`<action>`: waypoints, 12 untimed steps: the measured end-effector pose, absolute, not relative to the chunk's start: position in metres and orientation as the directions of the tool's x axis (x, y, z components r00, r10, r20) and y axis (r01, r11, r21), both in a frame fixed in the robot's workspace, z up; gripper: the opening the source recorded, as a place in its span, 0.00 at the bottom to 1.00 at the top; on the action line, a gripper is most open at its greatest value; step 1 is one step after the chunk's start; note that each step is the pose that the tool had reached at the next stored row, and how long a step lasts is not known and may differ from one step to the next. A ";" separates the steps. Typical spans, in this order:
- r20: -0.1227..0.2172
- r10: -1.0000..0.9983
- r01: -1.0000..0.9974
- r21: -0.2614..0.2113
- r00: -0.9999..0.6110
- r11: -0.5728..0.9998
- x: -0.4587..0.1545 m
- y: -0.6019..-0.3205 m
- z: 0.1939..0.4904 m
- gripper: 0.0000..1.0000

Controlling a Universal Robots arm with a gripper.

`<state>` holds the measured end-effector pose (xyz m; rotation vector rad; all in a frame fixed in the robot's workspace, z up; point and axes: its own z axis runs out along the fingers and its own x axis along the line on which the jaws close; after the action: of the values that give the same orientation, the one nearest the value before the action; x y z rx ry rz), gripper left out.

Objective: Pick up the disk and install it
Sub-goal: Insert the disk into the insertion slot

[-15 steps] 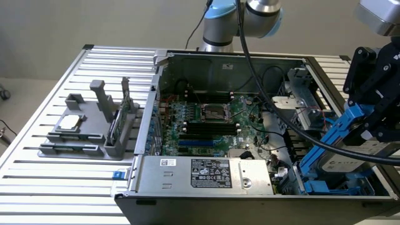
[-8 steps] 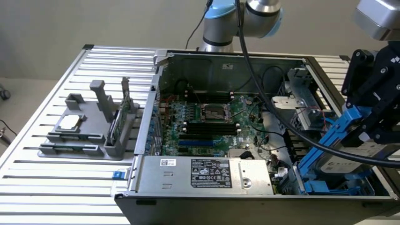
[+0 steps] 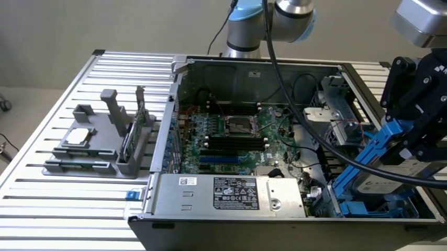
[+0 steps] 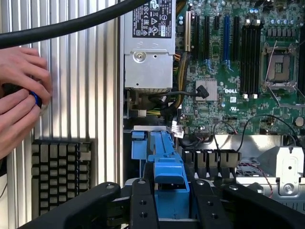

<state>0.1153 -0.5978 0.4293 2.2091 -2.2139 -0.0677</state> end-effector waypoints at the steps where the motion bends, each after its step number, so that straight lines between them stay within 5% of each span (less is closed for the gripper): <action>1: -0.021 -1.000 -0.999 0.040 -0.003 0.002 0.115 -0.598 0.429 0.33; 12: -0.021 -1.000 -0.999 0.040 -0.003 0.002 0.115 -0.596 0.428 0.33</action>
<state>0.1153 -0.5958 0.4284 2.2082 -2.2145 -0.0673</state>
